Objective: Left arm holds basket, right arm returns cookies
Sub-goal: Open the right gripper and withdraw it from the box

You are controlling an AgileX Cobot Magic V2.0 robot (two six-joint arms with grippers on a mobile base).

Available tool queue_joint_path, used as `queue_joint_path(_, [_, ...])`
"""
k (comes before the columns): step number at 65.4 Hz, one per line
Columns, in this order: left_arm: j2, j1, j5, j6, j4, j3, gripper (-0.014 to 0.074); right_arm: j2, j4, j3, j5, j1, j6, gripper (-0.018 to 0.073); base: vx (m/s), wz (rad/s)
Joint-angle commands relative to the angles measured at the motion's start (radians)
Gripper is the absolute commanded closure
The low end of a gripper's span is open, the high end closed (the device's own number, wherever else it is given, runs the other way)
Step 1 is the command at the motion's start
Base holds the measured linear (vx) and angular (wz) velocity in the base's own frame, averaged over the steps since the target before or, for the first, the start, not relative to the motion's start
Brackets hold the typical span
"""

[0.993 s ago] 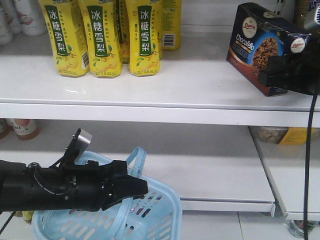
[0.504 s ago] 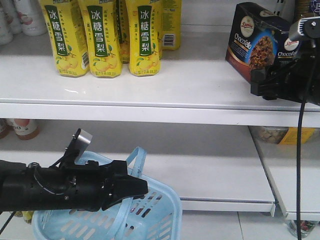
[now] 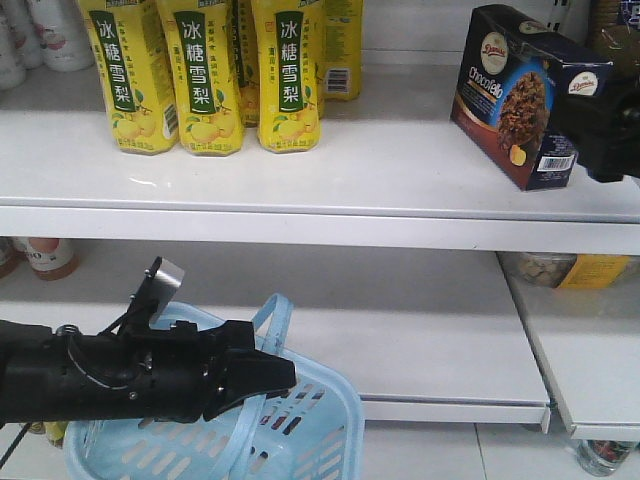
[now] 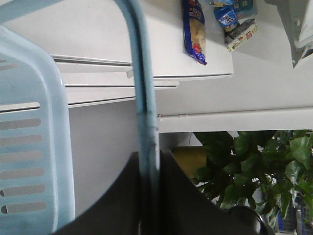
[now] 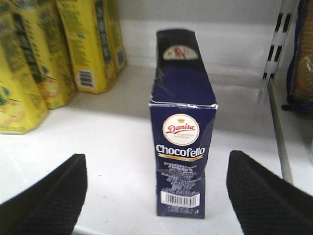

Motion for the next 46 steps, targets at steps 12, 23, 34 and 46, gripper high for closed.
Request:
queue_joint_path(12, [-0.036, 0.001, 0.034, 0.049, -0.079, -0.039, 0.0603, -0.233, -0.006, -0.01, 0.045, 0.002, -0.033, -0.0013, 0.0, 0.0])
queue_joint_path(23, [-0.036, 0.001, 0.034, 0.049, -0.079, -0.039, 0.0603, -0.411, -0.035, 0.167, 0.04, -0.002, -0.035, -0.0013, 0.0, 0.0])
queue_joint_path(34, [-0.036, 0.001, 0.034, 0.049, -0.079, -0.039, 0.0603, -0.667, -0.044, 0.394, 0.017, -0.002, -0.03, -0.0013, 0.0, 0.0])
queue_joint_path(46, [-0.036, 0.001, 0.034, 0.049, -0.079, -0.039, 0.0603, -0.99, -0.047, 0.555, 0.059, -0.002, -0.014, -0.0011, 0.0, 0.0])
